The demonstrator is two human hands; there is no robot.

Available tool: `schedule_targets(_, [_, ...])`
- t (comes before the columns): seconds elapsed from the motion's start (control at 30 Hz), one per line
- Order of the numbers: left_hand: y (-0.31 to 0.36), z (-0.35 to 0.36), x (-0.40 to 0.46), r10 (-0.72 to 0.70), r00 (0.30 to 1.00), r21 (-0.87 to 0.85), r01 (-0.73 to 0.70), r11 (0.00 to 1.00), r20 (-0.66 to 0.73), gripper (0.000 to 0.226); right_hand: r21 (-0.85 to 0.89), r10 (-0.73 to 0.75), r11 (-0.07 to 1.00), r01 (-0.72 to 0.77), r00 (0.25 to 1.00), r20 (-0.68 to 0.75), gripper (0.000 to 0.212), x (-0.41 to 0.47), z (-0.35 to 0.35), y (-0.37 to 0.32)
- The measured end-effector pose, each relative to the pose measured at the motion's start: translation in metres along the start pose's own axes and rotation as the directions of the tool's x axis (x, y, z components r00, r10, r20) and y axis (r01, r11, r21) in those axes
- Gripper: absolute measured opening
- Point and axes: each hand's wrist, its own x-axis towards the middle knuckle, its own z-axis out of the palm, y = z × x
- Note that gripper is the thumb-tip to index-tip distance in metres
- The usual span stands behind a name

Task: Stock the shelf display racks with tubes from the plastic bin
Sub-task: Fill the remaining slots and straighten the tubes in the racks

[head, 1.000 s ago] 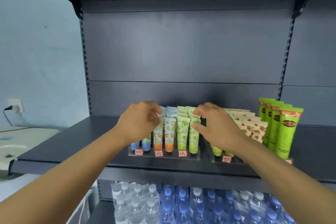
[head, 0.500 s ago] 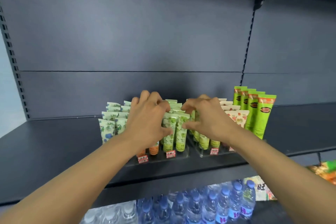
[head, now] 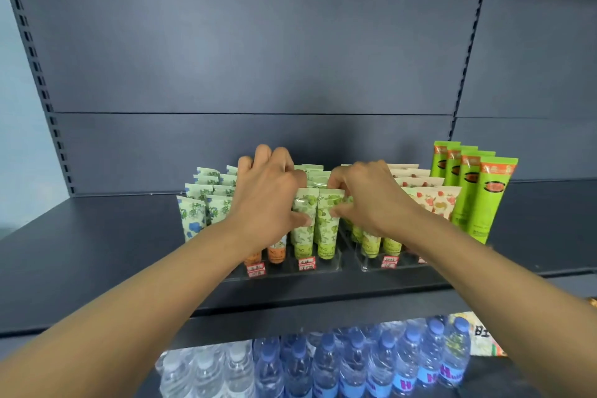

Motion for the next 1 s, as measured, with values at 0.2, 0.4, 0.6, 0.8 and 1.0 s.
schedule_targets(0.2, [0.001, 0.001, 0.001, -0.014, 1.000, -0.004, 0.014, 1.000, -0.002, 0.051, -0.008, -0.001, 1.000, 0.001, 1.000, -0.005, 0.039, -0.001, 0.002, 0.000])
schedule_targets(0.4, [-0.002, 0.000, -0.001, -0.028, 0.999, -0.012, 0.028, 1.000, 0.025, 0.057, -0.014, -0.004, 1.000, 0.004, 1.000, 0.001, 0.037, -0.002, 0.001, 0.001])
schedule_targets(0.6, [-0.006, 0.000, -0.002, -0.015, 1.000, -0.049, 0.015, 0.999, 0.002, 0.054, 0.047, 0.010, 0.999, -0.010, 1.000, 0.002, 0.037, -0.004, -0.005, 0.003])
schedule_targets(0.8, [-0.015, -0.013, 0.007, -0.019, 1.000, -0.140, 0.016, 0.990, -0.023, 0.038, 0.200, 0.051, 0.979, -0.041, 0.998, -0.045, 0.021, 0.001, -0.019, 0.013])
schedule_targets(1.0, [-0.031, -0.028, 0.046, -0.027, 0.996, -0.218, 0.045, 0.975, 0.085, 0.006, 0.272, 0.016, 0.962, -0.031, 0.998, 0.057, 0.005, 0.033, -0.022, 0.019])
